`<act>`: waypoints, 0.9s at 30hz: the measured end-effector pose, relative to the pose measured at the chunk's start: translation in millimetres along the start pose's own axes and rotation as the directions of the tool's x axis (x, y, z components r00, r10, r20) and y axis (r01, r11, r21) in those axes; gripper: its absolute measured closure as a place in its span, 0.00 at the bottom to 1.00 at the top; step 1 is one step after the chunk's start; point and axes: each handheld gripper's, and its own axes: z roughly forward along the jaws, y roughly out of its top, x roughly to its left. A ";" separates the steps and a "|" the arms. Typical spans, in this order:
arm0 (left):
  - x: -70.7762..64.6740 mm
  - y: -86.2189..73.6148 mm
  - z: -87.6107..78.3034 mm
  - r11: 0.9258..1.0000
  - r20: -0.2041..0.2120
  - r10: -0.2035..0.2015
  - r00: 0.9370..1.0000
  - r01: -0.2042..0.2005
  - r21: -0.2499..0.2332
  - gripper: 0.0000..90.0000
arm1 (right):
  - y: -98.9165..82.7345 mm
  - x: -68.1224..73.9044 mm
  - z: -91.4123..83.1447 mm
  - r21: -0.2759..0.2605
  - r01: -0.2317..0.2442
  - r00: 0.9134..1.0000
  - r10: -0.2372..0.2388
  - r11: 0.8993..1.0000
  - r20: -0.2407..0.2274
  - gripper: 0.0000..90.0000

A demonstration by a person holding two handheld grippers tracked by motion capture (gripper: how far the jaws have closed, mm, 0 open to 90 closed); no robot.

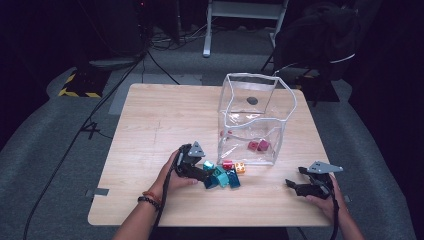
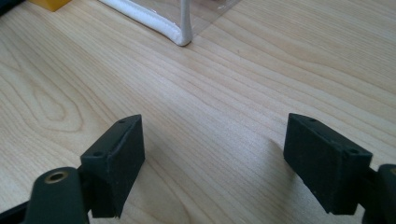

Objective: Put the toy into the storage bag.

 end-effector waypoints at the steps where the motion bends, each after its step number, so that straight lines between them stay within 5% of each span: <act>1: 0.4 -0.4 1.0 1.000 -0.002 0.003 1.000 -0.003 0.000 0.25 | 0.0 0.0 0.0 0.000 0.000 1.000 0.000 1.000 0.000 0.23; 8: 1.4 -2.9 9.7 1.000 -0.021 -0.002 1.000 0.003 0.020 0.32 | 0.0 0.0 0.0 0.000 0.000 1.000 0.000 1.000 0.000 0.23; 16: 1.2 -5.7 16.6 0.999 -0.021 0.015 1.000 -0.014 0.043 0.60 | 0.0 0.0 0.0 0.000 0.000 1.000 0.000 1.000 0.000 0.23; 27: 4.3 -10.5 11.6 1.000 -0.019 -0.009 1.000 0.009 0.002 0.61 | 0.0 0.0 0.0 0.000 0.000 1.000 0.000 1.000 0.000 0.23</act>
